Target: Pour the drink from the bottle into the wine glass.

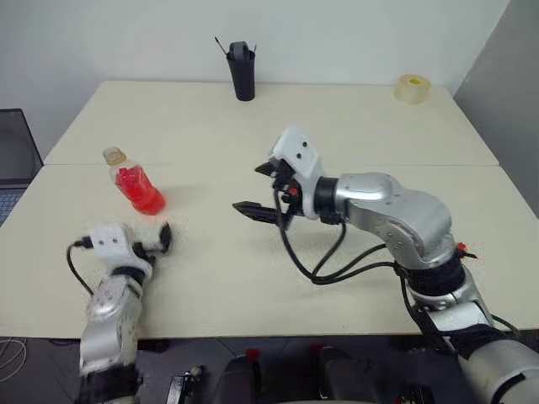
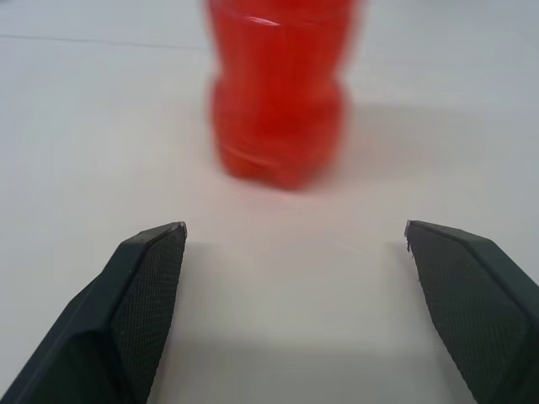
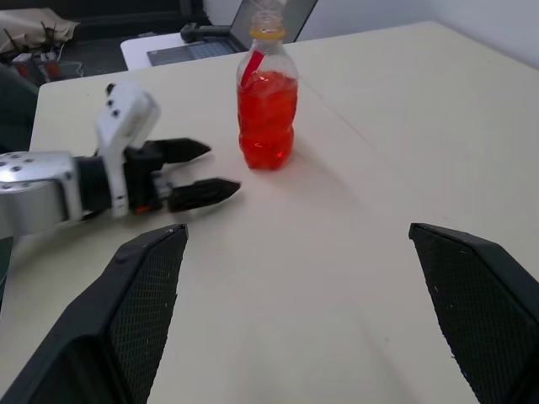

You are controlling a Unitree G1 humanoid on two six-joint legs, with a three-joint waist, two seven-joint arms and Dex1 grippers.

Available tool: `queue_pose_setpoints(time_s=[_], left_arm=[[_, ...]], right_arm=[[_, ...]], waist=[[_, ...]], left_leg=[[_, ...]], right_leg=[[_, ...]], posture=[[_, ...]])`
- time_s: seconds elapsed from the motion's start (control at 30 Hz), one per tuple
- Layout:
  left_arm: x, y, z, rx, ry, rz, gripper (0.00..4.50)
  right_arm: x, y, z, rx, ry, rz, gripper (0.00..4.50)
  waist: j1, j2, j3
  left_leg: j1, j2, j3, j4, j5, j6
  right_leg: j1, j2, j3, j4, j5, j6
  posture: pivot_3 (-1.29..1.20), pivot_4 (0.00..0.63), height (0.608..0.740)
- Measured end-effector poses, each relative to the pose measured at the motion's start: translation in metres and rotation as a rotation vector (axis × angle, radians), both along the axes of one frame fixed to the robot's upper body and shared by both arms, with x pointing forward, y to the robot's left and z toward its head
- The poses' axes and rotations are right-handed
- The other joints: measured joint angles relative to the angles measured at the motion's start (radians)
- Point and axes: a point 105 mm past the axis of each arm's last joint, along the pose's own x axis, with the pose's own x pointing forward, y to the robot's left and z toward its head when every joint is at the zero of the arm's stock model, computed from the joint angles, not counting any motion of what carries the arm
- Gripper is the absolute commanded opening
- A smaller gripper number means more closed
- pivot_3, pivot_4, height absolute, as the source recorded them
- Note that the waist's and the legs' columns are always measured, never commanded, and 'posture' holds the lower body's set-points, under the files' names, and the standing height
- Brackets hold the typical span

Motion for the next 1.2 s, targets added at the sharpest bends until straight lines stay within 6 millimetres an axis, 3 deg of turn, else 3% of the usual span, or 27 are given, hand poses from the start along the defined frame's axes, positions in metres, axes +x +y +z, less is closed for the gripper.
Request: queue_pose_setpoints(time_s=[0.1,0.17,0.37,0.47,0.6,0.7,0.9,1.03,1.2], left_arm=[[-0.032,-0.032,0.000,0.043,0.060,-0.250,4.47],[-0.035,-0.046,0.013,0.093,0.057,-0.378,4.47],[-0.010,-0.110,0.074,0.197,-0.096,-0.750,4.47],[-0.005,-0.135,0.081,0.234,-0.132,-0.862,4.47],[-0.004,-0.162,0.089,0.245,-0.168,-0.988,4.47],[-0.007,-0.172,0.089,0.274,-0.166,-1.068,4.47],[-0.003,-0.172,0.094,0.318,-0.173,-1.127,4.47],[0.001,-0.174,0.096,0.309,-0.176,-1.138,4.47],[0.005,-0.175,0.095,0.290,-0.170,-1.139,4.47]], right_arm=[[-0.003,-0.021,-0.008,0.002,0.066,-0.042,4.50],[-0.006,-0.032,-0.012,0.012,0.112,-0.059,4.50],[-0.014,-0.070,-0.031,0.183,0.247,-0.195,4.50],[-0.008,-0.093,-0.037,0.315,0.292,-0.350,4.50],[-0.012,-0.106,-0.056,0.541,0.461,-0.543,4.50],[-0.020,-0.111,-0.066,0.678,0.571,-0.635,4.50],[-0.014,-0.167,-0.075,0.931,0.644,-0.959,4.50],[-0.007,-0.175,-0.078,1.111,0.766,-1.000,4.50],[0.002,-0.167,-0.085,1.256,0.946,-1.004,4.50]], waist=[[0.003,0.000,0.000],[0.016,0.000,0.000],[0.027,0.000,0.000],[0.013,0.001,0.000],[0.014,0.001,0.000],[0.014,0.005,0.001],[0.018,0.005,0.001],[0.014,0.005,0.002],[0.007,0.005,0.002]], left_leg=[[0.000,0.001,-0.001,0.000,0.000,0.001],[0.001,0.000,-0.003,0.000,0.000,0.001],[0.006,-0.001,-0.003,-0.001,-0.001,0.001],[0.008,0.000,-0.001,-0.002,-0.001,0.001],[0.009,0.001,-0.003,-0.003,0.000,0.001],[0.011,0.001,-0.001,-0.003,0.000,0.001],[0.012,-0.001,0.000,-0.004,0.000,0.001],[0.013,0.000,0.001,-0.004,-0.001,0.001],[0.013,0.000,0.000,-0.004,-0.001,0.001]], right_leg=[[0.001,0.000,-0.001,-0.001,-0.001,-0.002],[0.001,0.001,-0.003,0.000,-0.001,-0.002],[0.012,0.007,-0.005,-0.008,-0.001,-0.001],[0.012,0.008,-0.002,-0.010,-0.001,-0.001],[0.012,0.009,-0.001,-0.005,-0.002,-0.002],[0.012,0.010,0.000,-0.004,-0.002,-0.003],[0.014,0.009,0.000,-0.006,-0.002,-0.002],[0.014,0.011,0.000,-0.006,-0.002,-0.002],[0.014,0.011,0.001,-0.006,-0.002,-0.002]], posture=[[0.00,0.150,0.740],[0.00,0.150,0.740],[0.00,0.150,0.740],[0.00,0.150,0.740],[0.00,0.150,0.740],[0.00,0.150,0.740],[0.00,0.150,0.740],[0.00,0.150,0.740],[0.00,0.150,0.740]])
